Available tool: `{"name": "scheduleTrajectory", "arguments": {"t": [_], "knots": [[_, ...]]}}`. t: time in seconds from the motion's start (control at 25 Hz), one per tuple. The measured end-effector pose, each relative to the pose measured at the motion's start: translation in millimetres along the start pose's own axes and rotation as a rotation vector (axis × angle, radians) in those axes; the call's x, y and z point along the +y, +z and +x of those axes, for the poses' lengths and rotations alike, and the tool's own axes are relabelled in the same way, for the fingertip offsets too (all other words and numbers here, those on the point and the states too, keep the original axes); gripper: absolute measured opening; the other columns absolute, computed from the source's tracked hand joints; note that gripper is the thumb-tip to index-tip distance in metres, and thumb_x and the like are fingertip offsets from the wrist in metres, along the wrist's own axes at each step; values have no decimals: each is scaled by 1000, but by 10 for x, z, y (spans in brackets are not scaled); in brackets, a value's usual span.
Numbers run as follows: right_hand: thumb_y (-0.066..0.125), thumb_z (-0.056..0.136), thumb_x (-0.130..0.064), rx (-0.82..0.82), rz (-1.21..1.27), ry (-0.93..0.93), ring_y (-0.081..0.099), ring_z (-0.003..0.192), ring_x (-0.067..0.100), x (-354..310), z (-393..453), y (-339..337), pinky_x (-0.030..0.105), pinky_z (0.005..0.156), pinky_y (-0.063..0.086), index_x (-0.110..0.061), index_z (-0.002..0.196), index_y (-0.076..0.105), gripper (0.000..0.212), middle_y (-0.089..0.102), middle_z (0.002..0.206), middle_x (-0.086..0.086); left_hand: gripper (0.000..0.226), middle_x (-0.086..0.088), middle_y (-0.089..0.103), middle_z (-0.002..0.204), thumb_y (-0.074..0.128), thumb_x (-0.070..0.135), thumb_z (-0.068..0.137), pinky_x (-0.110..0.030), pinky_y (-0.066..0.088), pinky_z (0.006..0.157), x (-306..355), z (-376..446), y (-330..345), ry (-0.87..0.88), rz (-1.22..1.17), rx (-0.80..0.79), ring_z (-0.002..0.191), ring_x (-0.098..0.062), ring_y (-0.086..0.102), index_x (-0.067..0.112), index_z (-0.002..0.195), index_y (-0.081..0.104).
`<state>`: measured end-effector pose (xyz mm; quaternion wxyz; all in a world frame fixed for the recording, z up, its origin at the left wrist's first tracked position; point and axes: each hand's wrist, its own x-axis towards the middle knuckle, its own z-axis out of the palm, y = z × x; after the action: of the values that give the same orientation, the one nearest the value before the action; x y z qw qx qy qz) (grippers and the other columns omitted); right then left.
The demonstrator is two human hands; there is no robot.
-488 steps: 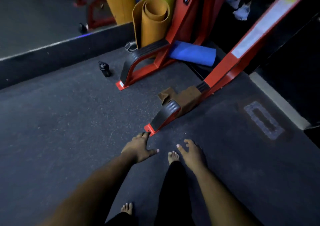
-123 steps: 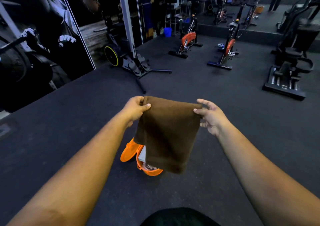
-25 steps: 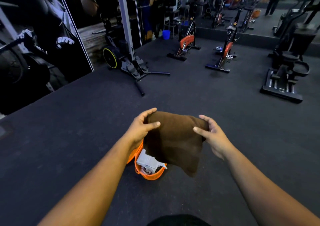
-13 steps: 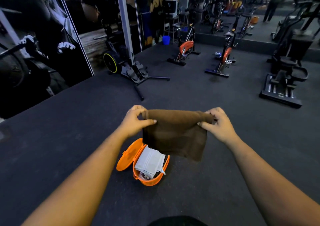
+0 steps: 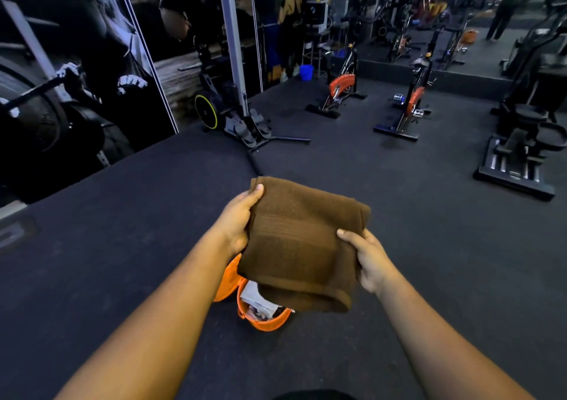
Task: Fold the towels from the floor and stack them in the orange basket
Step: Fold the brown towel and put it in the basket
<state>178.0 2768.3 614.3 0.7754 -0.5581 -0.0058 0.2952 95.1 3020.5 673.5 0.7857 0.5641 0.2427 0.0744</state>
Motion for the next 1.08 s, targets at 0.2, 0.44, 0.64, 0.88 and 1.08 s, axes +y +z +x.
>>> {"name": "scheduleTrajectory", "arguments": {"t": [0.2, 0.44, 0.64, 0.88, 1.08], "knots": [[68, 95, -28, 44, 17, 73, 74, 90, 26, -118, 249, -139, 31, 68, 60, -11, 119, 68, 30, 77, 103, 12, 48, -16, 70, 128, 76, 14, 88, -47, 56, 96, -968, -84, -159, -180, 40, -71, 113, -28, 70, 13, 133, 60], [69, 93, -21, 59, -204, 399, 70, 103, 35, 602, 659, -481, 46, 86, 59, -12, 129, 64, 37, 74, 112, 16, 33, -10, 78, 107, 67, 13, 94, -35, 60, 67, -1720, 27, -141, -258, -243, 270, 88, -25, 76, 23, 125, 65], [65, 95, -9, 84, -330, 394, 71, 104, 28, 1073, 1399, -422, 35, 74, 59, -18, 135, 60, 41, 75, 114, 9, 37, -9, 75, 116, 66, 12, 96, -35, 60, 68, -2187, 460, -580, -344, -291, 439, 101, -27, 73, 23, 131, 62], [66, 97, -16, -12, -580, 523, 63, 114, 22, 1682, 2451, -126, 36, 88, 55, -33, 141, 47, 51, 62, 132, -1, 64, -15, 78, 101, 92, 23, 63, -43, 61, 66, -2780, 1246, -1006, -612, -375, 554, 91, -34, 76, 14, 121, 66], [81, 85, -25, -69, -774, 619, 64, 118, 22, 2417, 3342, -121, 40, 101, 54, -21, 151, 43, 76, 60, 139, 2, 27, -9, 73, 102, 80, 12, 85, -49, 60, 81, -3333, 1866, -1246, -679, -486, 764, 91, -27, 70, 20, 104, 61]]}}
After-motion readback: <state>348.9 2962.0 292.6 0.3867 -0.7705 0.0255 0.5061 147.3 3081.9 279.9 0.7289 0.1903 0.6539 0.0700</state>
